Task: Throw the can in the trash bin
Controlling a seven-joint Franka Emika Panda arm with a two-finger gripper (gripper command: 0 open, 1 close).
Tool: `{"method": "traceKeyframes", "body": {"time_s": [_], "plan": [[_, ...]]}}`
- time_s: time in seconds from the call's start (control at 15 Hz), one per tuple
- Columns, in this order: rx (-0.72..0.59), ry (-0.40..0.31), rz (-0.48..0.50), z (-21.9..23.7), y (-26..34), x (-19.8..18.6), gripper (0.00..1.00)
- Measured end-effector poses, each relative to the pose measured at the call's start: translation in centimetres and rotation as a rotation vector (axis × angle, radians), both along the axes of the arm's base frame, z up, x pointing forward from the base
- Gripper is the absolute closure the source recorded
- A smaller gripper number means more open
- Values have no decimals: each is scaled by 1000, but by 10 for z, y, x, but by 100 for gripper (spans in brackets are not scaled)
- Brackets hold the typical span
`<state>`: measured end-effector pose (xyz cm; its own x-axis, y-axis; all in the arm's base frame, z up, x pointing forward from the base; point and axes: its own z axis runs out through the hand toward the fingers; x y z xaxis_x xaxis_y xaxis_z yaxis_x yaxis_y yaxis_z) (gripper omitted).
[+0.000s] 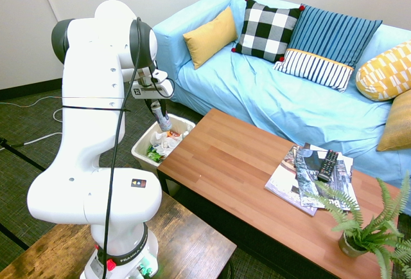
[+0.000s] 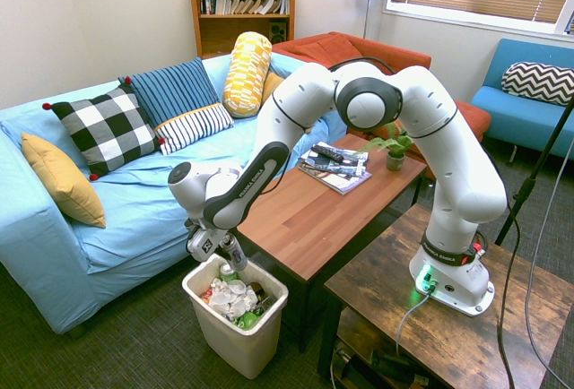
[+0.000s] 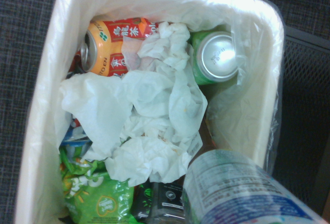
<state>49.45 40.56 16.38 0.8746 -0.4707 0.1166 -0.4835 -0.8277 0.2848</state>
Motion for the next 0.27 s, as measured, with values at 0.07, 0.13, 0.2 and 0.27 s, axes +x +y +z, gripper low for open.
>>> {"method": "traceKeyframes", "body": {"time_s": [0.07,0.13,0.2,0.27], "plan": [[-6,-7,0,3,1,1,0],[-13,-18,-3,9,1,3,0],[-24,-36,-10,17,0,5,0],[-38,-59,-24,27,-1,7,0]]}}
